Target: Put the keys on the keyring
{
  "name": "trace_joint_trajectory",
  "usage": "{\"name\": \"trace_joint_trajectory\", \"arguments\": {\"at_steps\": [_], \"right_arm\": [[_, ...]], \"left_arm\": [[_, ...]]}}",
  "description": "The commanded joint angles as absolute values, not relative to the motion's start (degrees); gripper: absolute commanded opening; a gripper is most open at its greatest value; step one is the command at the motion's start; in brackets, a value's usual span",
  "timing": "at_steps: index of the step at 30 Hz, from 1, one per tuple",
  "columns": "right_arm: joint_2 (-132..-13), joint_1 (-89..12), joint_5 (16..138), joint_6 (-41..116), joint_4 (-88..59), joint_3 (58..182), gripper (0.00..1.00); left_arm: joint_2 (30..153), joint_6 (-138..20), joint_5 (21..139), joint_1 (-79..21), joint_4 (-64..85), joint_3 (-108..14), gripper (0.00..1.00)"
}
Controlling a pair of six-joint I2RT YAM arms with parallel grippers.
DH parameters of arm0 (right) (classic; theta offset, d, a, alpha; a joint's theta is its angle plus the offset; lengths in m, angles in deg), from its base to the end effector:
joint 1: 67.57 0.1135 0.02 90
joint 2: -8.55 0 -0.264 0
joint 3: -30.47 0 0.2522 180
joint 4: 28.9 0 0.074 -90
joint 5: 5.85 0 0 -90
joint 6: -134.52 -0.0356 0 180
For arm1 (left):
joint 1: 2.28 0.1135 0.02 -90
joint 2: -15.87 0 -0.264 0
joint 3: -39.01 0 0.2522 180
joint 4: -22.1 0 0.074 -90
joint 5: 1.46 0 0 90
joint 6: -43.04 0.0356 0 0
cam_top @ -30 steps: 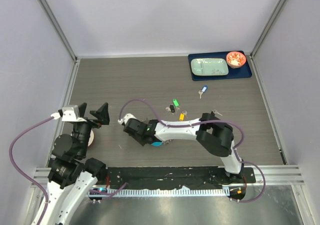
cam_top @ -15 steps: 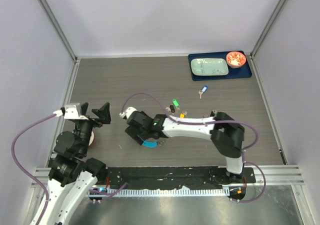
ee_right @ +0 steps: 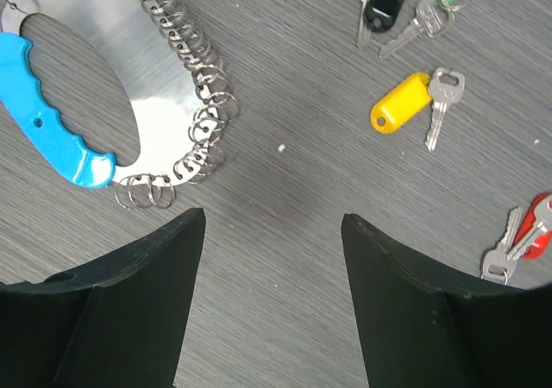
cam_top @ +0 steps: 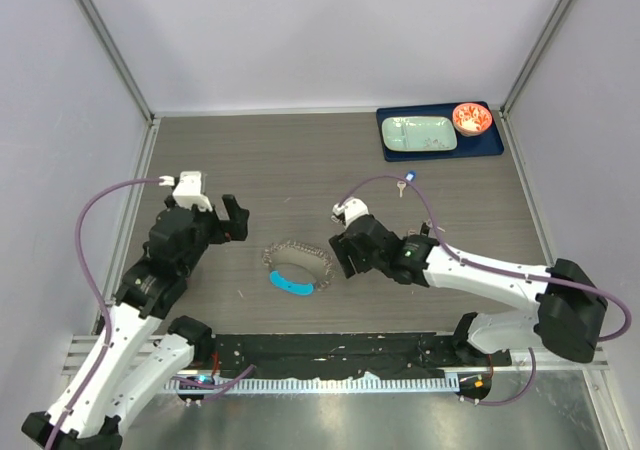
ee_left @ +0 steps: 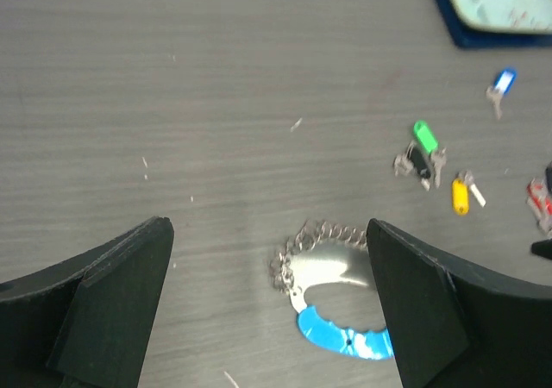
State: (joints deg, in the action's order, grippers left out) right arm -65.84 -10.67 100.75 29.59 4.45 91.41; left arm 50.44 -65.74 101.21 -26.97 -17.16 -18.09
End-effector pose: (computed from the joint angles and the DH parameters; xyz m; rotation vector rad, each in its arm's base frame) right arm 0.1550 0.2192 0.2303 -0.7168 2.2488 0.2688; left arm 0.1302 -0.0513 0.3286 -0.0575 1.8668 -0.3206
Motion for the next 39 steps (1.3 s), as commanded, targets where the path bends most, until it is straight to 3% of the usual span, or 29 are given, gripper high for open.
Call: {"name": "trace_joint_trajectory", "arguments": {"at_steps": [1,14,24,31,39], "right_arm": [[-60.54,-11.32,102.43,26.51,-1.34,87.75,0.70],[-62.89,-26.34,101.82,22.11,-0.91,88.79,0.60],[-73.53,-28.72,106.21,18.60,-4.16,94.42,0.41],[-75.56,-33.02,111.75,14.73,-1.62,94.25,0.41],[-69.50,-39.26,113.77,12.89,1.55,89.24,0.39]], "left_arm": [[53.49,-67.88,97.33,-26.72,-22.86,-20.28,1.00],[51.56,-66.82,102.78,-26.72,-27.43,-19.23,1.00],[52.52,-65.77,102.43,-26.28,-28.40,-19.32,1.00],[53.05,-65.50,100.59,-26.28,-28.49,-19.31,1.00],[52.35,-65.24,99.09,-25.84,-28.31,-19.31,1.00]]}}
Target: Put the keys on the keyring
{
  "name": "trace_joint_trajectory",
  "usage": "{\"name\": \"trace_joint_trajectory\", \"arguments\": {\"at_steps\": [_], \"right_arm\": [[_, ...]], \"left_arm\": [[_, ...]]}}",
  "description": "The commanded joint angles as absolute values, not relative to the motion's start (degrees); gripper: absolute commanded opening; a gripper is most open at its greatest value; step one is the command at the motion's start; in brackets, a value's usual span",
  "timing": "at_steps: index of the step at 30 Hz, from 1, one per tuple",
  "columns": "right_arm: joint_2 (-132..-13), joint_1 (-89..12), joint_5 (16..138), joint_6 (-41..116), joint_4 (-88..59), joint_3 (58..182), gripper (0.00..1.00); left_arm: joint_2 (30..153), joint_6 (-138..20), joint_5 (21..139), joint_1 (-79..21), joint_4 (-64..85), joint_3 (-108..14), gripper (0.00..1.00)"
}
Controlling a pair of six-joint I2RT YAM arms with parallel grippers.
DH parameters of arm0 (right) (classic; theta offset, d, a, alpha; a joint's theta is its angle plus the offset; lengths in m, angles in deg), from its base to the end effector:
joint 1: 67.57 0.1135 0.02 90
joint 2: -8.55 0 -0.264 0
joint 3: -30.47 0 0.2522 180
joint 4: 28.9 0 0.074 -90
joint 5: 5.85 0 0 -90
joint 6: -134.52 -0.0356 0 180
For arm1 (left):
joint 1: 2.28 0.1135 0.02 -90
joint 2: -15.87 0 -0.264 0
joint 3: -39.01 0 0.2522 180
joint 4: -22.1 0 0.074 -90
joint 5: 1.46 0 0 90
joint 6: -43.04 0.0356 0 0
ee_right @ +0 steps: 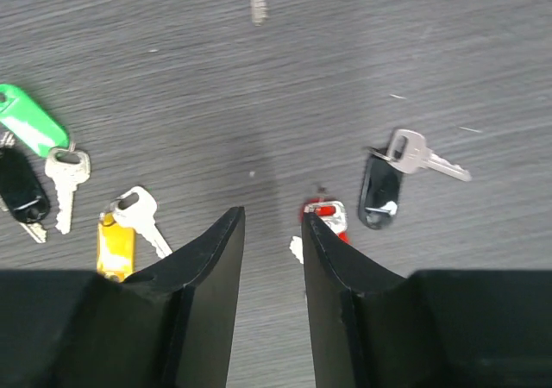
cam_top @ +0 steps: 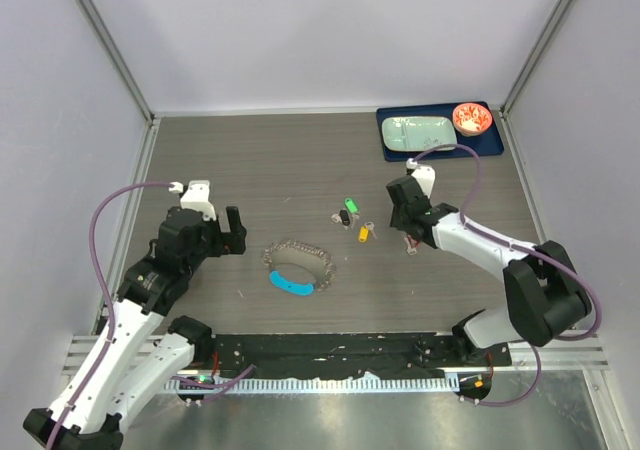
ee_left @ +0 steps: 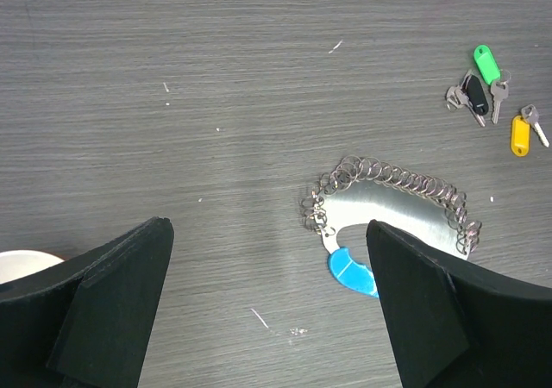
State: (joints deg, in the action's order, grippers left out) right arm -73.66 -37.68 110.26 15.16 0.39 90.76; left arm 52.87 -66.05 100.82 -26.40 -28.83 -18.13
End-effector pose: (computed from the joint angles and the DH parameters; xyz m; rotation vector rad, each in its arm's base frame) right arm 0.2545 0.1282 0.1983 0.1801 2.3400 -0.0644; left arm 0.1303 -0.0501 0.3035 -0.0361 2.1025 -0.2292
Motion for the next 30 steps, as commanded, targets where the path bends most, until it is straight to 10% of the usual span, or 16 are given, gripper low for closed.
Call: {"name": "trace_joint_trajectory", "arguments": {"at_steps": [1,30], "right_arm": [[-69.24,-41.10,112.82,12.71,1.56,88.89,0.38],[-77.58,-48.76,102.44,10.69,-5.21,88.18,0.29]], "left_arm": [[52.26,-65.24,98.83,-25.66,-28.14,-19.31,1.00],[52.79,-64.62,96.02,-25.57,-27.52,-18.87,1.00]]}}
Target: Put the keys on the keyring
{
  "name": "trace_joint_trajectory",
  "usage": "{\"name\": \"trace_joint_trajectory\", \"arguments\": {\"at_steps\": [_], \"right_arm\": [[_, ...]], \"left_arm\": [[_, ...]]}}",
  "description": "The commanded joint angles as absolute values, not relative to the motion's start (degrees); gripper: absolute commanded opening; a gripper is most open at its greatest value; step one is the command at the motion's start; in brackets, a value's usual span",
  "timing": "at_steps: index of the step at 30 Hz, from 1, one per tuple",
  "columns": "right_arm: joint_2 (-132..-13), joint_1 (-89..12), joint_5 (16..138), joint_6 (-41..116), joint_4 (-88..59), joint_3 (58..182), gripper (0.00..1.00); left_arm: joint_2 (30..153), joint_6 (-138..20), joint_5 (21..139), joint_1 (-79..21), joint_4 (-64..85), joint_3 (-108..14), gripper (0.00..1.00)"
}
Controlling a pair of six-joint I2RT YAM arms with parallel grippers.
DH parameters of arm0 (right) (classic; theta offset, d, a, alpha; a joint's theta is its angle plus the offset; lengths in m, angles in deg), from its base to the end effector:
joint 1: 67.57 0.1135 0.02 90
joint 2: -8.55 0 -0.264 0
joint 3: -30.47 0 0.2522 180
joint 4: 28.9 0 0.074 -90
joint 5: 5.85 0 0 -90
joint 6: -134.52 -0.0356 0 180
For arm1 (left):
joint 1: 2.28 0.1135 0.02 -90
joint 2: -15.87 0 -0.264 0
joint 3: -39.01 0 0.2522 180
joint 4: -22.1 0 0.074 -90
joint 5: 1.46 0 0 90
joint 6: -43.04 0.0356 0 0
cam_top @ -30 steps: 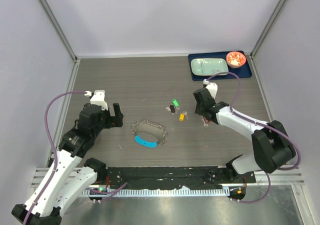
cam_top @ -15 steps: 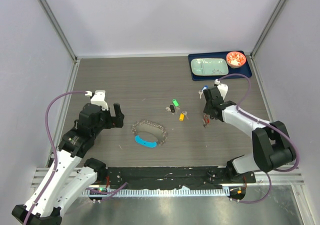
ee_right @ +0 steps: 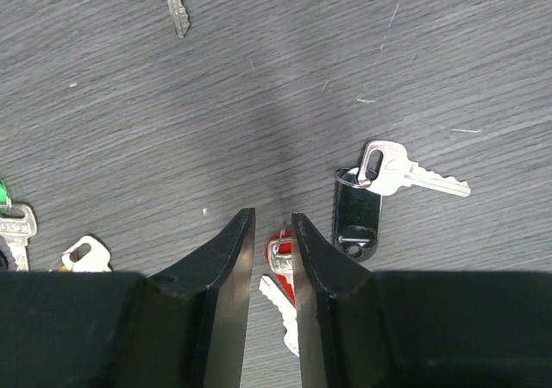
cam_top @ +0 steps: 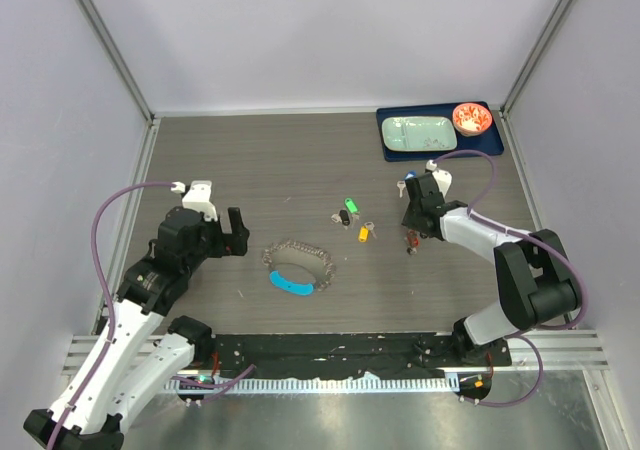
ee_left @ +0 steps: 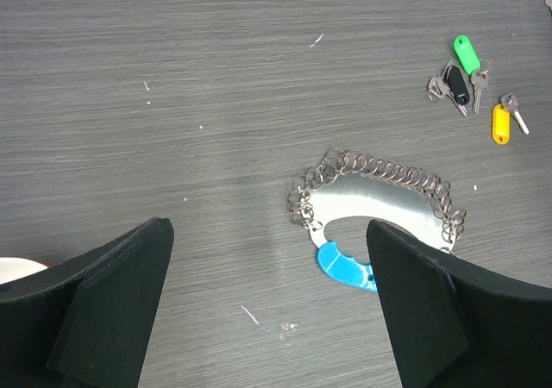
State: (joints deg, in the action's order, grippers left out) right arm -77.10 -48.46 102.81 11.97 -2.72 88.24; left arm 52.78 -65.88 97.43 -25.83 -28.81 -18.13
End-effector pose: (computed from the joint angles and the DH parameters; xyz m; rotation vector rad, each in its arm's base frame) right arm 0.2741 0.0829 0.1716 0.4149 2.4097 -0.0160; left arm 0.1300 -0.0507 0.3036 -0.0081 2.1118 -0.2823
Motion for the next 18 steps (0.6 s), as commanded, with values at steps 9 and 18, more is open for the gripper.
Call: {"name": "trace_joint_trajectory", "arguments": {"at_steps": [9,18], "right_arm": [[-78.55,-49.02,102.44,10.68,-5.56,87.13,0.24],[-76.45,-49.11,102.79,11.48,-5.83,86.69,0.04]], "left_arm": [[53.75,-64.36,95.22,-25.58,-27.52,-18.79,1.00],[54.37,-64.18,93.56,-25.58,-26.99,-18.44,1.00]]}}
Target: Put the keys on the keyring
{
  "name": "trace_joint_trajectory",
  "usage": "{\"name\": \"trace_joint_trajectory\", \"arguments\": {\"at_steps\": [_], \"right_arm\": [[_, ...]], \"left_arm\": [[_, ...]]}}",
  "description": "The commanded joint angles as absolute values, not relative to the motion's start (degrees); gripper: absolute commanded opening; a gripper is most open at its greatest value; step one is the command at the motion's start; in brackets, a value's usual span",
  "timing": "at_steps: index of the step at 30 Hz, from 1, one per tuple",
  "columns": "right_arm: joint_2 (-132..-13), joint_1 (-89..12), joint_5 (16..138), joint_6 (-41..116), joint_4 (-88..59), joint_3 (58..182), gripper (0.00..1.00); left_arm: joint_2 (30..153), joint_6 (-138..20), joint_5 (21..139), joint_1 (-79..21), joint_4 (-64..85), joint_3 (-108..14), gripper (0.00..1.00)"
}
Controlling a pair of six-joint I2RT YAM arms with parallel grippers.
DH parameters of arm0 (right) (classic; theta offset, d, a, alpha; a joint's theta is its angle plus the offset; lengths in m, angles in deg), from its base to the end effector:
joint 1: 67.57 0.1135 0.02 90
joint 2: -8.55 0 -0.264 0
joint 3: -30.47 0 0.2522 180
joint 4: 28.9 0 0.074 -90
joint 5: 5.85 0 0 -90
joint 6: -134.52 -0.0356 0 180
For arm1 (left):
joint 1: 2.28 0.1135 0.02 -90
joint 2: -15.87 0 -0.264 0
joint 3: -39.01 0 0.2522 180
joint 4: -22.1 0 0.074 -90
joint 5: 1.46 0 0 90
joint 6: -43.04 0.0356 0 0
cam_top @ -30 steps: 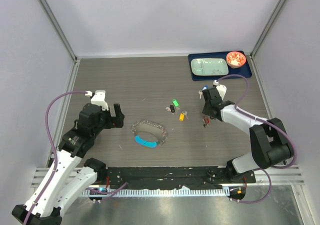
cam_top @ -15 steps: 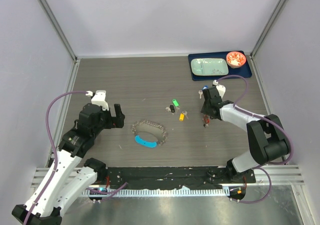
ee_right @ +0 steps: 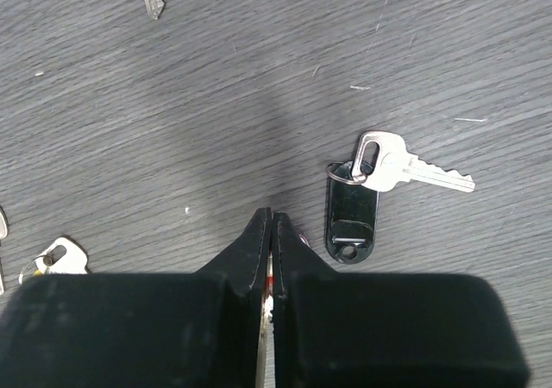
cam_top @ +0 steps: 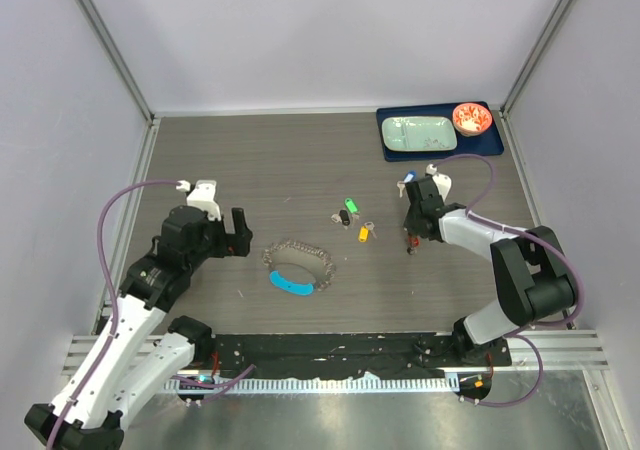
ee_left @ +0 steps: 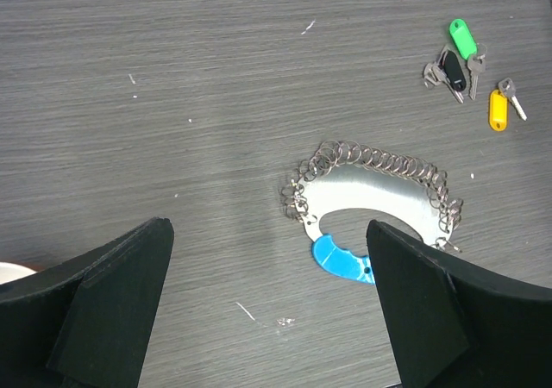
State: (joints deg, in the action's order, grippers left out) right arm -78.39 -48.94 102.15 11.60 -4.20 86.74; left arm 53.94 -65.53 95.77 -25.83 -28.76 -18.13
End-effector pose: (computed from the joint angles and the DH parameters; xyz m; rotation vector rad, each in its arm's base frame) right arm 0.2727 0.0803 0.1597 0.4277 2.4323 -0.0174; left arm 0.1333 -0.0532 0.3011 0.0177 2.1354 -0.3011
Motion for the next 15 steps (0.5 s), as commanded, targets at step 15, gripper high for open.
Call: {"name": "trace_joint_trajectory", "arguments": {"at_steps": [15], "right_arm": [[-64.23,-44.64,91.71,13.40,-3.20,86.16,0.01]], "left_arm": [[62.54,-72.71,87.56,-33.13,-18.20,-22.74,1.00]]}}
